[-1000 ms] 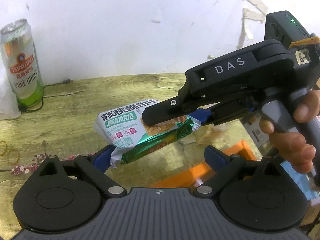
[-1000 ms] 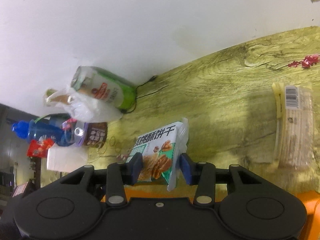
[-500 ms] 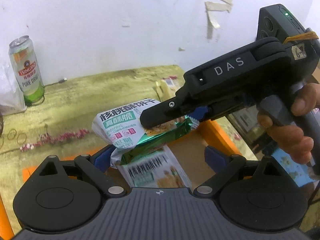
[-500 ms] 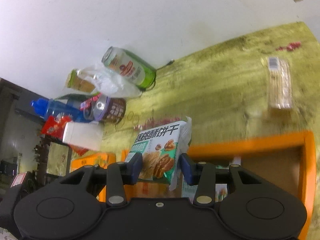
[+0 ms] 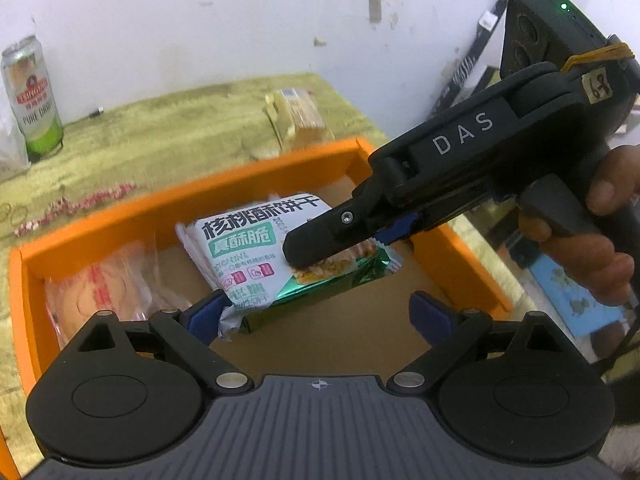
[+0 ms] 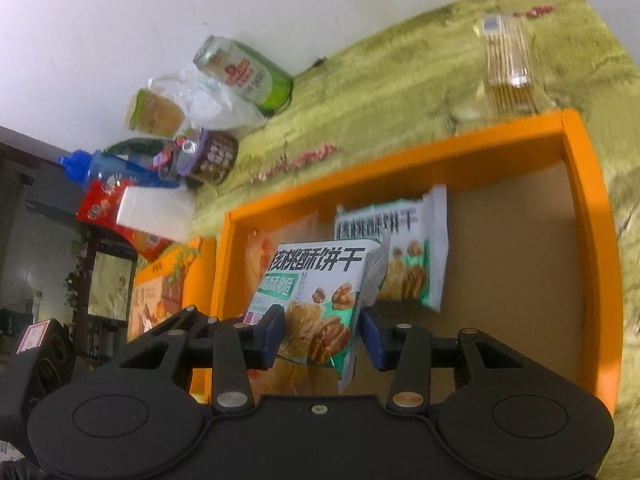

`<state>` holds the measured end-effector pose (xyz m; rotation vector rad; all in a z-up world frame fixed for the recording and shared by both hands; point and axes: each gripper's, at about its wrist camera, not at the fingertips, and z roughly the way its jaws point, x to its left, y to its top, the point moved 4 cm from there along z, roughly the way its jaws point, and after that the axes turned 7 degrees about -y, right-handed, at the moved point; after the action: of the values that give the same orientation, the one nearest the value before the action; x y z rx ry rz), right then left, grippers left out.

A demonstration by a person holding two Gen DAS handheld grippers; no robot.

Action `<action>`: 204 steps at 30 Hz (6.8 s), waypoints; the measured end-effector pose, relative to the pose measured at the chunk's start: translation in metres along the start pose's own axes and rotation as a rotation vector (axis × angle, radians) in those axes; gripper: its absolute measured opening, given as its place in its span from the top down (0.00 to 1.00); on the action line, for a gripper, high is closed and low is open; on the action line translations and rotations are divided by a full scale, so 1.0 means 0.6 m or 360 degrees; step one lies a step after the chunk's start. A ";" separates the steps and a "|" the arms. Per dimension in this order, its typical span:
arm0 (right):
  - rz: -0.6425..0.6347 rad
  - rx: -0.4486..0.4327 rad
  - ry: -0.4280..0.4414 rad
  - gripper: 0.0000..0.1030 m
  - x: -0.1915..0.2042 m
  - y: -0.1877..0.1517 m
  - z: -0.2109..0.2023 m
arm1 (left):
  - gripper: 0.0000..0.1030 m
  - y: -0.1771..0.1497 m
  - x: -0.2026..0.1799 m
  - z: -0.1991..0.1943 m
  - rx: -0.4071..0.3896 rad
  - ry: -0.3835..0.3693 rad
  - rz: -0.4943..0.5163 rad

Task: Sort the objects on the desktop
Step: 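Carry the pack with both grippers and lower it beside the other biscuit pack, then open both grippers and release the pack in the tray, then move both grippers to the clear-wrapped biscuit stick pack, then close both grippers on the clear-wrapped YLSODA biscuit stick pack, then lift and carry the stick pack with both grippers toward the orange tray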

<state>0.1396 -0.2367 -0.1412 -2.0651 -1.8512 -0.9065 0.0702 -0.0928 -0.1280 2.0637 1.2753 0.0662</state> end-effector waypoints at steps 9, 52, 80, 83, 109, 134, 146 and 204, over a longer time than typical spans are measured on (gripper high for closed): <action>0.0021 0.0092 -0.0027 0.60 -0.022 -0.036 0.026 | 0.07 -0.041 -0.005 0.027 0.0118 -0.0006 -0.0013; 0.0111 0.0236 -0.0120 0.60 -0.067 -0.052 0.078 | 0.04 -0.048 0.014 0.058 0.0296 -0.0043 -0.0146; 0.0169 0.0328 -0.0103 0.61 -0.083 -0.064 0.080 | 0.03 -0.063 0.016 0.060 0.0369 -0.0075 -0.0192; 0.0166 0.0330 -0.0101 0.59 -0.083 -0.063 0.079 | 0.03 -0.064 0.017 0.059 0.0375 -0.0071 -0.0205; 0.0145 -0.0082 -0.0054 0.27 -0.094 0.077 -0.085 | 0.03 0.142 0.041 0.001 0.0022 -0.0045 -0.0187; 0.0076 -0.0161 -0.0678 0.58 -0.168 0.338 0.062 | 0.03 0.235 0.140 0.158 0.0006 0.0035 -0.0127; 0.0369 -0.0091 -0.0012 0.54 -0.215 0.336 0.091 | 0.03 0.236 0.154 0.169 0.0016 0.0048 -0.0169; 0.0456 0.0018 -0.0232 0.45 -0.265 0.309 0.060 | 0.11 0.261 0.081 0.291 0.0079 -0.0257 -0.0155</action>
<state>0.3254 -0.3805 -0.2179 -2.3657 -1.5609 -0.6873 0.2825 -0.1894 -0.1831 2.0010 1.2860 -0.1748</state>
